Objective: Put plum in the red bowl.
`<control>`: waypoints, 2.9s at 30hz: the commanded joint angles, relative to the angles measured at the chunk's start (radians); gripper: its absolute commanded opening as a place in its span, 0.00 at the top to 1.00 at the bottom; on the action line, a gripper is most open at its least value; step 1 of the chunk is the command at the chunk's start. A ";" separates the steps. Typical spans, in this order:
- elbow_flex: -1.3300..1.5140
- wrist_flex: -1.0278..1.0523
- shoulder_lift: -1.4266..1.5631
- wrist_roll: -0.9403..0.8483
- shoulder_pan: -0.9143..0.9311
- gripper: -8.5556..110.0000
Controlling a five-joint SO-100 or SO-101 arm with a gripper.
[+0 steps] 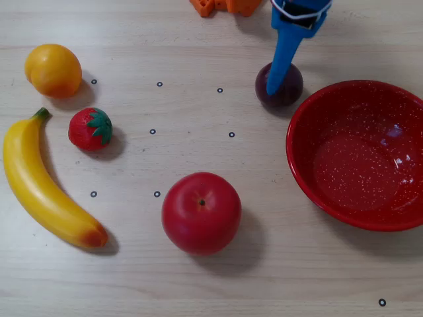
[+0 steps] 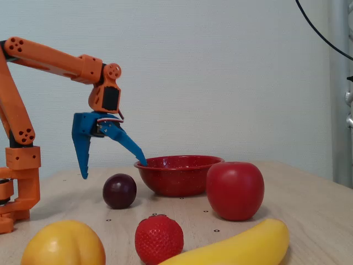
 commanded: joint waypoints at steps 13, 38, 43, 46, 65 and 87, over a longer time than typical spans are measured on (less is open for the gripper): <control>-0.129 -0.109 -0.144 0.046 -0.009 0.46; -0.077 -0.216 -0.262 0.106 -0.060 0.44; -0.049 -0.215 -0.256 0.104 -0.077 0.44; -0.037 -0.230 -0.253 0.107 -0.078 0.44; -0.034 -0.252 -0.267 0.121 -0.074 0.46; -0.040 -0.273 -0.273 0.152 -0.097 0.54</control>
